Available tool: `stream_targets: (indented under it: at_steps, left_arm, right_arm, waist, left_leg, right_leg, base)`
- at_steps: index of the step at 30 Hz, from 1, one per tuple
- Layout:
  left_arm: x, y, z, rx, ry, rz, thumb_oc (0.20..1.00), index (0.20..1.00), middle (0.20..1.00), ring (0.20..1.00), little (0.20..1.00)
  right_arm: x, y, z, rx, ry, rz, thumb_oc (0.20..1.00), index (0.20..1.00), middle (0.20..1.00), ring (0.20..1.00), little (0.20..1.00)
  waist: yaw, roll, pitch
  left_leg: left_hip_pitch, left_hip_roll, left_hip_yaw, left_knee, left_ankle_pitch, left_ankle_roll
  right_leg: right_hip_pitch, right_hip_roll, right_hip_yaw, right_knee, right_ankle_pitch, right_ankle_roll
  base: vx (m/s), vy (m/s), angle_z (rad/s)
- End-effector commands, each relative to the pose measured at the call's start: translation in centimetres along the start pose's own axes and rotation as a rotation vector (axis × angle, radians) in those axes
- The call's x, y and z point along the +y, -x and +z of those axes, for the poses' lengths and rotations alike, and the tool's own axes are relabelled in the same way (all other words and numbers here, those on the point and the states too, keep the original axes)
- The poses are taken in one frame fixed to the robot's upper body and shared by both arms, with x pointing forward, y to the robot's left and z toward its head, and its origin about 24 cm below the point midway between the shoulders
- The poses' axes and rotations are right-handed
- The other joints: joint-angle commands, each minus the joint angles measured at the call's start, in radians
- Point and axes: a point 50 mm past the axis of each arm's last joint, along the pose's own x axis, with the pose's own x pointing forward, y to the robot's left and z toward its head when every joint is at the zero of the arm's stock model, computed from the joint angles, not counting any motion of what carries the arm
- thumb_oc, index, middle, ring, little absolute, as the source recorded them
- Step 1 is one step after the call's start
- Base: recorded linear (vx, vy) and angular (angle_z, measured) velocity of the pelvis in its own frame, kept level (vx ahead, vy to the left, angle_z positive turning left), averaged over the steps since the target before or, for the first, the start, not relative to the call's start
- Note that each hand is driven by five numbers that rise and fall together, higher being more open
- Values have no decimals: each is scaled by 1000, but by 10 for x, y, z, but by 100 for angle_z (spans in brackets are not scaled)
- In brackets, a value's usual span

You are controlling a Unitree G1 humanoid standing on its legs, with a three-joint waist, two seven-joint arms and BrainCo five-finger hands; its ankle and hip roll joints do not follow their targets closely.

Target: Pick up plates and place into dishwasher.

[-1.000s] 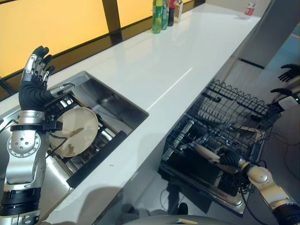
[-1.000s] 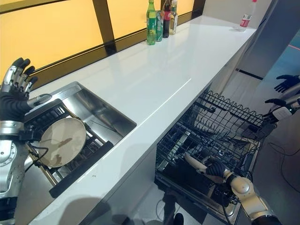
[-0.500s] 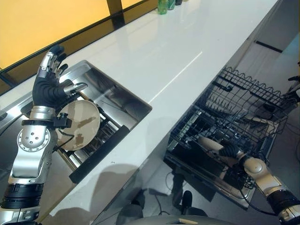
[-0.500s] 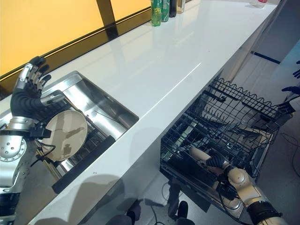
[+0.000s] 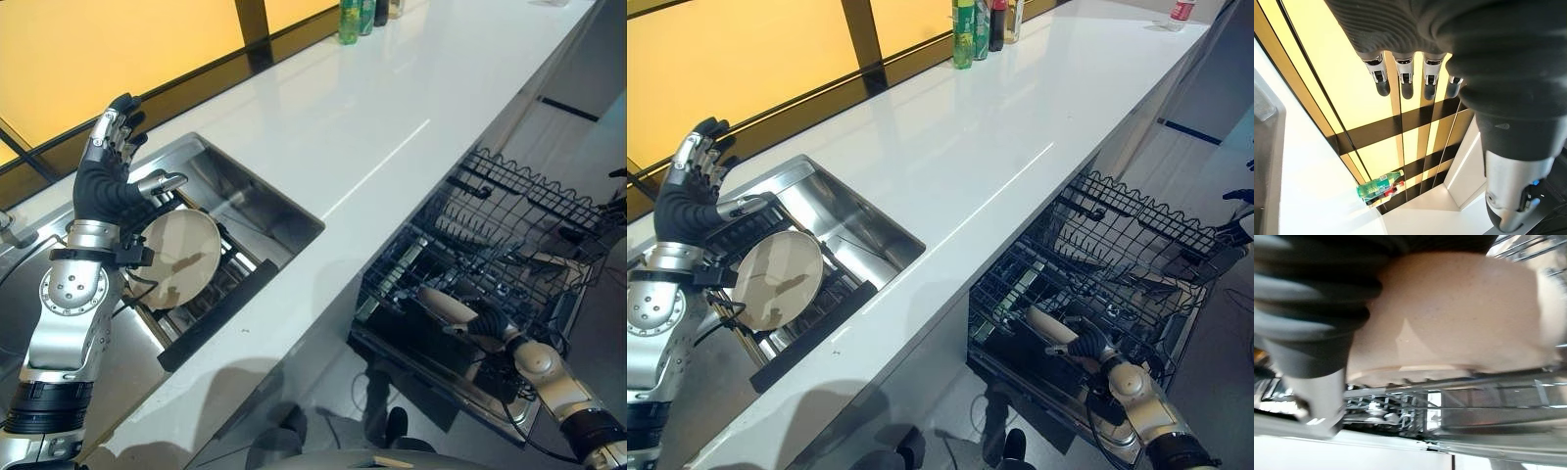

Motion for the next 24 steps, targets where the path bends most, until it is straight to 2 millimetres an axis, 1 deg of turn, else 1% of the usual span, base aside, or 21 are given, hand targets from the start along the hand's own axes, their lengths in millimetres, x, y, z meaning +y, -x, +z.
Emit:
stream_targets:
  at_steps: [1,4,6,10,11,12,14,18,22,24]
  left_arm:
    - [10,-4,8,-45,-74,12,1000,1000,1000,1000,1000]
    - [14,-1,8,-40,-77,26,1000,1000,1000,1000,1000]
    - [16,0,7,-43,-84,45,1000,1000,1000,1000,1000]
    - [19,4,7,-39,-111,70,1000,1000,1000,1000,1000]
    - [21,5,5,-32,-114,79,1000,1000,1000,1000,1000]
    - [22,6,5,-29,-116,88,1000,1000,1000,1000,1000]
    - [24,9,3,-20,-134,102,1000,1000,1000,1000,1000]
    - [29,13,-1,-2,-150,119,1000,1000,1000,1000,1000]
    - [35,17,-7,38,-176,146,1000,1000,1000,1000,1000]
    - [39,19,-14,76,-230,153,1000,1000,1000,1000,1000]
  right_arm:
    - [8,6,10,-62,-35,-22,1000,1000,1000,1000,1000]
    - [-3,10,22,-111,-25,-70,1000,1000,1000,1000,1000]
    - [-15,13,34,-154,9,-118,1000,1000,1000,1000,1000]
    - [-38,20,53,-225,56,-200,1000,1000,1000,1000,1000]
    - [-45,23,60,-245,69,-220,1000,1000,1000,1000,1000]
    - [-49,26,63,-263,83,-239,1000,1000,1000,1000,1000]
    - [-60,32,76,-302,110,-275,1000,1000,1000,1000,1000]
    - [-73,42,95,-377,178,-320,1000,1000,1000,1000,1000]
    - [-85,55,118,-487,231,-381,1000,1000,1000,1000,1000]
    - [-89,62,132,-567,228,-419,1000,1000,1000,1000,1000]
  waist:
    - [0,-34,-97]
    - [-5,-39,-112]
    - [-9,-43,-126]
    - [-17,-48,-141]
    - [-21,-49,-146]
    - [-23,-50,-148]
    - [-27,-52,-157]
    - [-28,-54,-168]
    - [-29,-49,-173]
    - [-26,-47,-173]
  left_leg:
    - [-129,-13,5,-13,117,2]
    - [-112,-12,8,-35,120,1]
    - [-111,-9,14,-44,132,1]
    - [-97,-2,24,-61,136,0]
    - [-91,0,27,-69,137,0]
    - [-88,0,29,-72,138,0]
    - [-81,2,34,-84,142,0]
    - [-73,5,39,-99,148,0]
    - [-71,13,39,-108,158,-3]
    - [-74,16,35,-104,160,-6]
  right_leg:
    - [41,-57,6,160,-205,41]
    - [51,-47,4,148,-206,40]
    - [45,-40,5,142,-194,38]
    - [48,-26,10,138,-196,34]
    - [50,-21,13,137,-197,32]
    - [51,-18,15,136,-198,31]
    - [52,-10,17,134,-200,28]
    - [54,4,21,132,-204,22]
    - [49,26,21,147,-217,11]
    - [46,37,23,150,-220,5]
  base:
    - [0,0,0]
    - [-1,2,-1]
    - [-56,11,-1]
    - [-32,7,1]
    - [-42,6,1]
    - [-46,7,2]
    - [-48,4,2]
    - [-58,-10,0]
    - [-81,-30,-1]
    - [-83,-55,0]
